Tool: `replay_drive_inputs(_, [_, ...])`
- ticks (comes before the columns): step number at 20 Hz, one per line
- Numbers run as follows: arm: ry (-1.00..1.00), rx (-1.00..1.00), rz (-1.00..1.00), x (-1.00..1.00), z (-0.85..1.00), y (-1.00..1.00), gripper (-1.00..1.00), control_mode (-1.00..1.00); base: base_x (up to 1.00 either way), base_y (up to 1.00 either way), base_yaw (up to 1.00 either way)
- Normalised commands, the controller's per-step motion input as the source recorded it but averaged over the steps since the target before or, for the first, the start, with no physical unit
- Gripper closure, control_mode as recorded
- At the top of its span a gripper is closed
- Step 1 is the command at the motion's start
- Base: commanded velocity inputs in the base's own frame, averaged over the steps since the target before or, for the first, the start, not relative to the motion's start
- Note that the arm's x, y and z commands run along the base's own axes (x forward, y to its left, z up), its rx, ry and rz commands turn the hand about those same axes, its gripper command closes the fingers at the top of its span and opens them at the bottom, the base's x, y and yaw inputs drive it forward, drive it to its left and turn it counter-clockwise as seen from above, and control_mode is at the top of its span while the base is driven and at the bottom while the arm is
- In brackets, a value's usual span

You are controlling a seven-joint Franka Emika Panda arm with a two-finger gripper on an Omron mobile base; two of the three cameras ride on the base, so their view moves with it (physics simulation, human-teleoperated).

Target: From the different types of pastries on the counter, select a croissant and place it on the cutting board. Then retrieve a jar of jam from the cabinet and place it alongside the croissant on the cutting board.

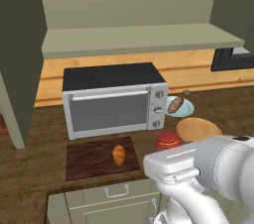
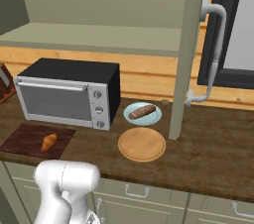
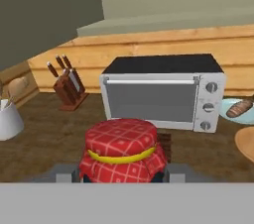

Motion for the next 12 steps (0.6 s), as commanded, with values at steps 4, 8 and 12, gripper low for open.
replay_drive_inputs(4, [-0.31, 0.04, 0.22, 0.37, -1.00, 0.66, 1.00, -1.00, 0.00, 0.00, 0.00])
replay_drive_inputs(8, [-0.34, 0.12, -0.06, 0.47, -1.00, 0.76, 1.00, -1.00, 0.00, 0.00, 0.00])
replay_drive_inputs(12, [-0.51, 0.24, -0.16, 0.28, -1.00, 0.42, 1.00, -1.00, 0.00, 0.00, 0.00])
